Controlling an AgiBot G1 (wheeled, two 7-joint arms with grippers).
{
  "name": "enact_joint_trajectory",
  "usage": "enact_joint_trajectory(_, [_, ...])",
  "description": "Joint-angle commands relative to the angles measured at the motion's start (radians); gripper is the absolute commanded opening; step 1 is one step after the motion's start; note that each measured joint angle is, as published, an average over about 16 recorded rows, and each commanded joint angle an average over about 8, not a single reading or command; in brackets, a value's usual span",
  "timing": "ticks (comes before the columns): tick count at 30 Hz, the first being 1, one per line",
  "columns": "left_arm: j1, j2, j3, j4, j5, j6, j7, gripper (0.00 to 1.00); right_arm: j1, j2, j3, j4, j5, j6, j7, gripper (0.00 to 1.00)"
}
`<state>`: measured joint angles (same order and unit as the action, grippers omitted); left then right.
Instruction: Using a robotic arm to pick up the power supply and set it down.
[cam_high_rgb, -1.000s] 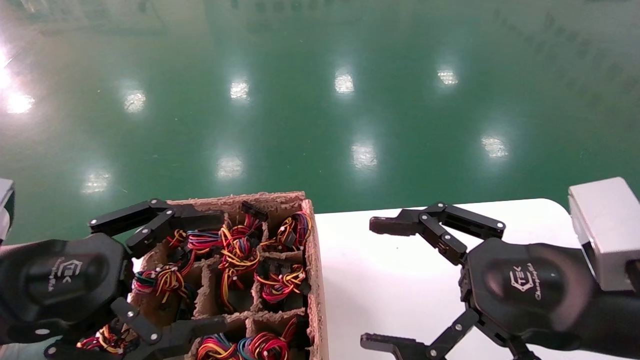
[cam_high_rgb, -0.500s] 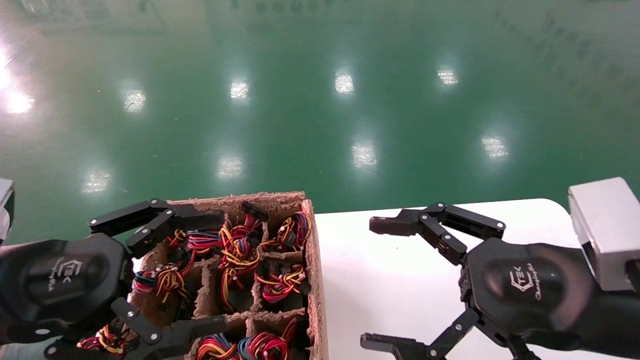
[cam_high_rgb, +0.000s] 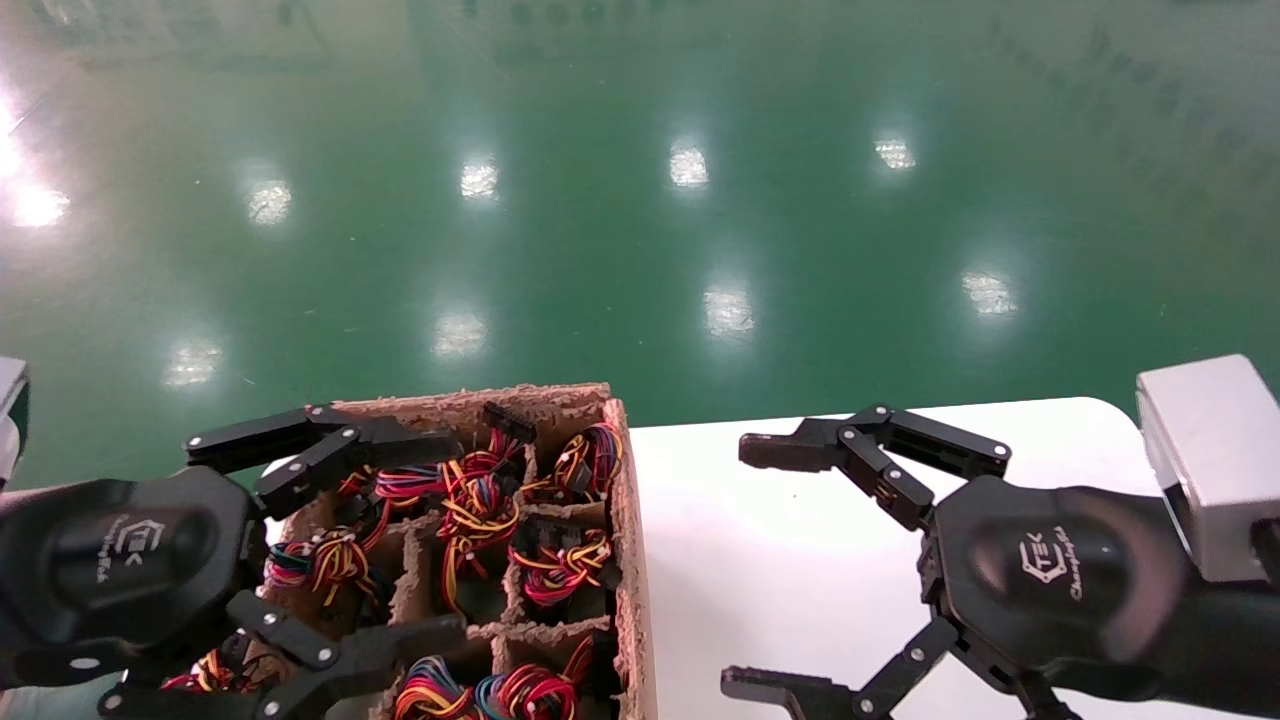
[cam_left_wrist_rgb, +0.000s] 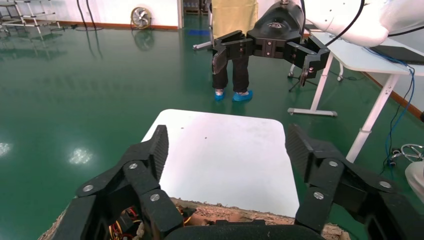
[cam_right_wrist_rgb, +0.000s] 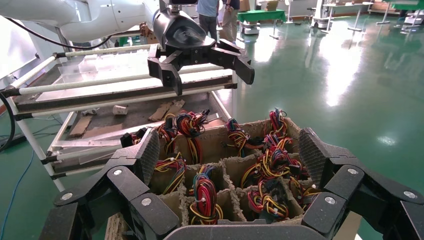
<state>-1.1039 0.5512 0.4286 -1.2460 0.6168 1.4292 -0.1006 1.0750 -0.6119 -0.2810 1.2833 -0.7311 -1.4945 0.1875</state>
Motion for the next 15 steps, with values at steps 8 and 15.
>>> enact_joint_trajectory(8, [0.0,0.0,0.0,0.0,0.0,0.0,0.0,0.0,0.003,-0.005,-0.01,-0.001,-0.019,0.005,0.0,1.0])
enact_joint_trajectory(15, [0.0,0.0,0.0,0.0,0.0,0.0,0.0,0.0,0.018,-0.052,-0.059,-0.009,-0.112,0.043,0.005,1.0])
